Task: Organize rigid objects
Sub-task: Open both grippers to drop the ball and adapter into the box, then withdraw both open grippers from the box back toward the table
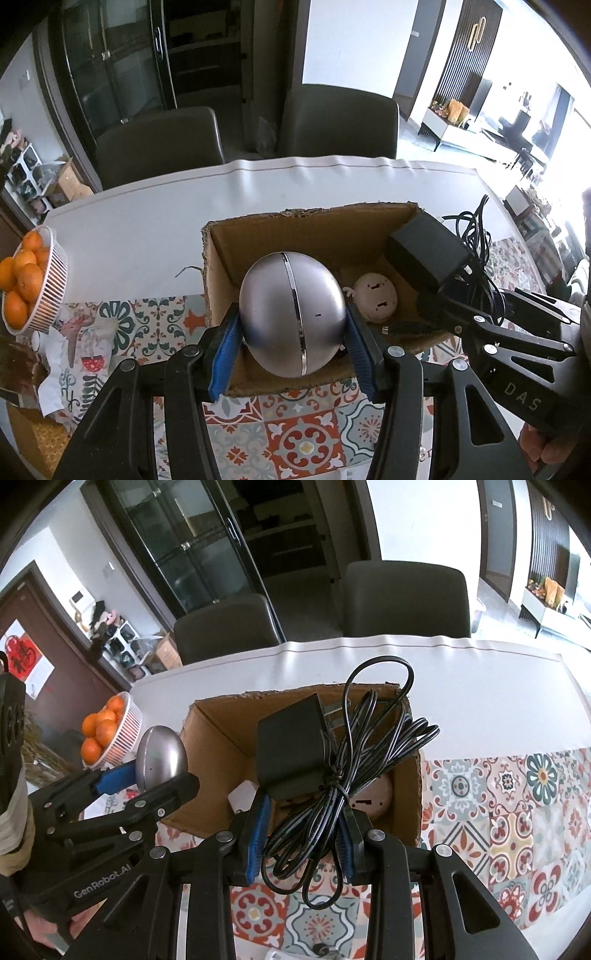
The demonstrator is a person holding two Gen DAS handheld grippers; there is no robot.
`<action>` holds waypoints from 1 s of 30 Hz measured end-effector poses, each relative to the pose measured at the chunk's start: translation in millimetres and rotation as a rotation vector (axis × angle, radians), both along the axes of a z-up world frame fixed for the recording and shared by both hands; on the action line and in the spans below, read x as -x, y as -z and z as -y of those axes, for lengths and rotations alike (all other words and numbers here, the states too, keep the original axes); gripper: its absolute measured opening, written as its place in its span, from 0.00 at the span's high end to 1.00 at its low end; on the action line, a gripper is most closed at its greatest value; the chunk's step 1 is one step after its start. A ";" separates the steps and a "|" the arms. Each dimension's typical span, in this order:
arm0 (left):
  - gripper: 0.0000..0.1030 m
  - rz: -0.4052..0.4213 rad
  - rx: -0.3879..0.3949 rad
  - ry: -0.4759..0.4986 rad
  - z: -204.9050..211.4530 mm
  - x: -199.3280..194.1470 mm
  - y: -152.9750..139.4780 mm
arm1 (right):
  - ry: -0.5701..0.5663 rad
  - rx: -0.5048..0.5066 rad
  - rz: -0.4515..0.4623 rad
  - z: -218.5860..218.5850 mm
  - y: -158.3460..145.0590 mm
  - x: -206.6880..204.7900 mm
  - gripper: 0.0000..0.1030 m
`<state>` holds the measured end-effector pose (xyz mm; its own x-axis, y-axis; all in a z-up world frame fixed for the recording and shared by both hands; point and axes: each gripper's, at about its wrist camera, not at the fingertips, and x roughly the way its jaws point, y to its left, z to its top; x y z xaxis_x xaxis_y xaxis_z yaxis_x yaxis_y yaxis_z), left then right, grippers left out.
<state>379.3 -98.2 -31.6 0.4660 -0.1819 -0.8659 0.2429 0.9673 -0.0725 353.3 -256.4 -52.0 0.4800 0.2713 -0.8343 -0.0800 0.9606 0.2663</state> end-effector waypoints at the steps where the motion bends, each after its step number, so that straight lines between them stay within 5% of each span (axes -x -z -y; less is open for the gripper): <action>1: 0.49 -0.009 0.001 0.000 0.3 -2.2 2.3 | -0.002 0.002 -0.004 -0.3 1.7 -0.7 0.68; 8: 0.48 -0.064 0.006 -0.015 -0.9 -10.6 17.6 | -0.006 -0.002 -0.048 1.7 15.9 -10.0 0.66; 12: 0.41 -0.048 0.000 -0.020 -2.1 -10.0 15.3 | -0.003 0.001 -0.053 2.5 17.6 -11.7 0.64; 30: 0.36 0.053 -0.040 -0.055 -6.2 39.0 -12.7 | 0.039 0.032 0.013 7.8 -3.8 29.2 0.63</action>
